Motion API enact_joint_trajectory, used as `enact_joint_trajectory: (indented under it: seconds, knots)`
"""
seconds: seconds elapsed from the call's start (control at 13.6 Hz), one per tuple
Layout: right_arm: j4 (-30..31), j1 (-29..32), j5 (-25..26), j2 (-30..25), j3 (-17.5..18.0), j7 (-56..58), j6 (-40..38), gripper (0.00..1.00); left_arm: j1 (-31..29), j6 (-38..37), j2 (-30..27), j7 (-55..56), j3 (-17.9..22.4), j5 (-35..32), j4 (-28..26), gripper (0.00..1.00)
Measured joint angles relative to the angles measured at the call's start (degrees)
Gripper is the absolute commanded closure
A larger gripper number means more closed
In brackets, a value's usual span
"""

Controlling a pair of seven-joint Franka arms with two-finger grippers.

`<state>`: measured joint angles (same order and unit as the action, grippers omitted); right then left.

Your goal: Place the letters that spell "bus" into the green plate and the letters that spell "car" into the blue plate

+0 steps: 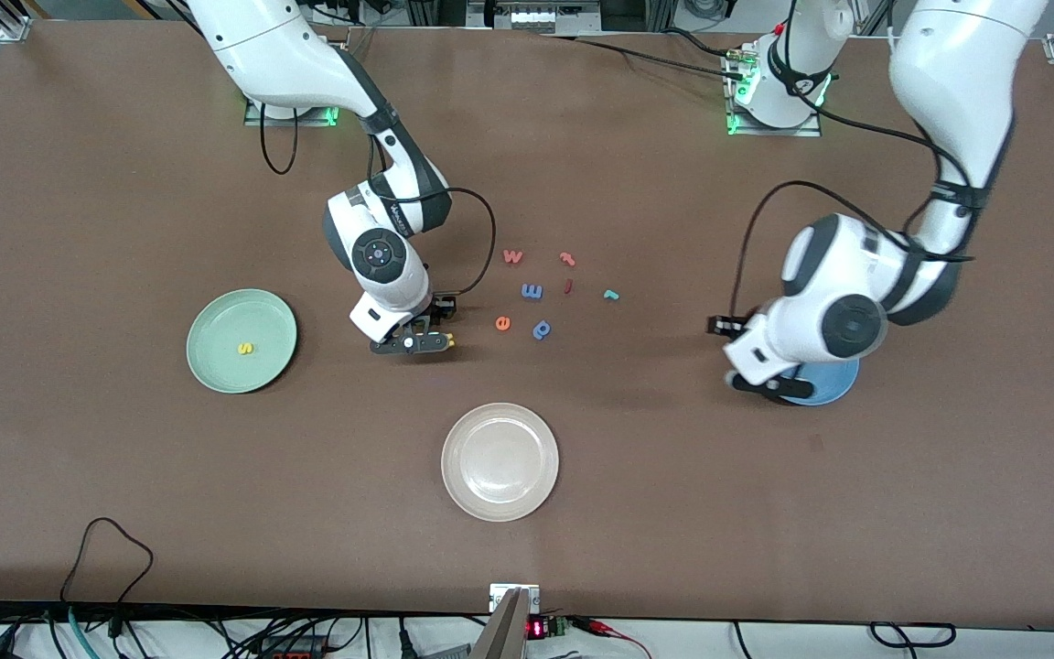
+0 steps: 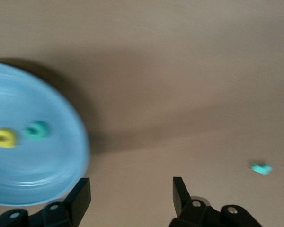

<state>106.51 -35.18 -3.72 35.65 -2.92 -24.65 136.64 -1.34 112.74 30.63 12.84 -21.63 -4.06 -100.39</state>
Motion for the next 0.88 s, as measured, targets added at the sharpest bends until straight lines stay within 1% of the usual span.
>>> enact_joint_trajectory:
  seconds: [0.15, 0.22, 0.37, 0.51, 0.74, 0.88]
  knots:
    - [0.0, 0.0, 0.0, 0.0, 0.1, 0.0, -0.1, 0.64, 3.4, 0.3, 0.0, 0.5, -1.7, 0.0, -0.1, 0.24]
    - [0.0, -0.1, 0.0, -0.1, 0.1, 0.0, -0.2, 0.65, 5.5, 0.5, 0.1, 1.8, -2.5, 0.0, -0.2, 0.25]
    - [0.0, -0.1, 0.0, -0.1, 0.1, 0.0, -0.3, 0.72, 10.6, 1.7, 0.9, 6.4, -2.9, 0.0, -0.5, 0.25]
    - [0.0, 0.0, 0.0, -0.1, 0.1, 0.0, -0.2, 0.84, 14.6, 5.7, 2.4, 10.0, -2.9, -0.6, -1.6, 0.26]
    - [-0.1, 0.1, 0.0, -0.1, 0.1, 0.3, -0.2, 0.85, 14.8, 10.1, 3.8, 10.8, -2.6, -4.4, -2.9, 0.27]
    - [-0.4, 0.7, 0.1, -0.4, -0.1, 1.1, -0.2, 0.85, 14.3, 12.9, 3.9, 10.8, -2.3, -4.8, -4.4, 0.31]
